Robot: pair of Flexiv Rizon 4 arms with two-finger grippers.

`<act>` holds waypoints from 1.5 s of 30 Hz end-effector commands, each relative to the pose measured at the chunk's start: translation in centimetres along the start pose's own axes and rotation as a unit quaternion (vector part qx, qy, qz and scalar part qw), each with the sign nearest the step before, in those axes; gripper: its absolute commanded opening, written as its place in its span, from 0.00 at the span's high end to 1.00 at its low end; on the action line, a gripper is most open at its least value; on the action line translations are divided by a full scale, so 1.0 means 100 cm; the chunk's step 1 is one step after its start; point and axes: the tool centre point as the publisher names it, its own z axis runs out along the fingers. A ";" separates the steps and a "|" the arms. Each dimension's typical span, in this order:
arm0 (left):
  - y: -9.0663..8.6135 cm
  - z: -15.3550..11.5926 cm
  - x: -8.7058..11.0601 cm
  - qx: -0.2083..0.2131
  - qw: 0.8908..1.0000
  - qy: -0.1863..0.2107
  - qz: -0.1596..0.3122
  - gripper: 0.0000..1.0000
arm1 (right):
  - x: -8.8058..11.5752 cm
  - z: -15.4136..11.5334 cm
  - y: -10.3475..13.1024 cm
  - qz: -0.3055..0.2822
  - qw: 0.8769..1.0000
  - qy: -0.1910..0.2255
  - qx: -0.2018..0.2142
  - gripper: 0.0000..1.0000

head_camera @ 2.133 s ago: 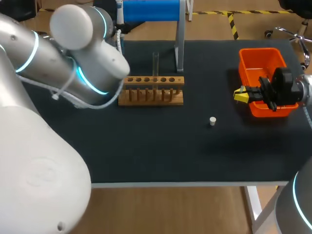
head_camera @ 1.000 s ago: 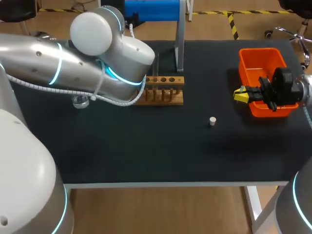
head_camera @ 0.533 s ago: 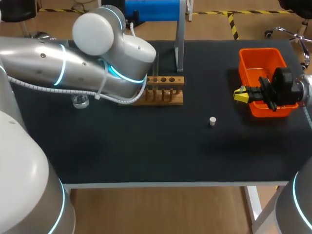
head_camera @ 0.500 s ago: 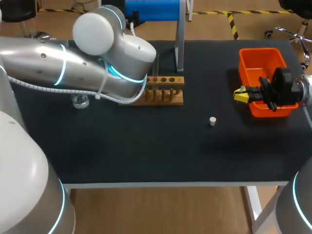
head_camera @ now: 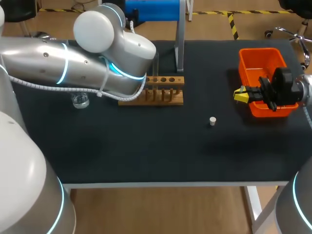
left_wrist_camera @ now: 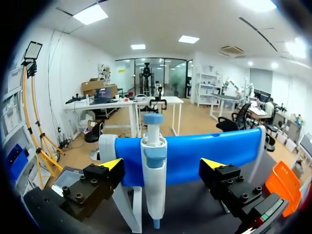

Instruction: Invert the test tube, pick up the pipette, mount the tip to pipette, aspirate from beaker and dispense into the tube, eject the tip, return the pipette, and cap with the stopper.

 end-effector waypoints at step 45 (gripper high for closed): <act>0.006 0.010 -0.002 0.000 1.000 -0.005 -0.008 0.76 | 0.001 -0.001 0.000 -0.001 1.000 0.001 0.000 1.00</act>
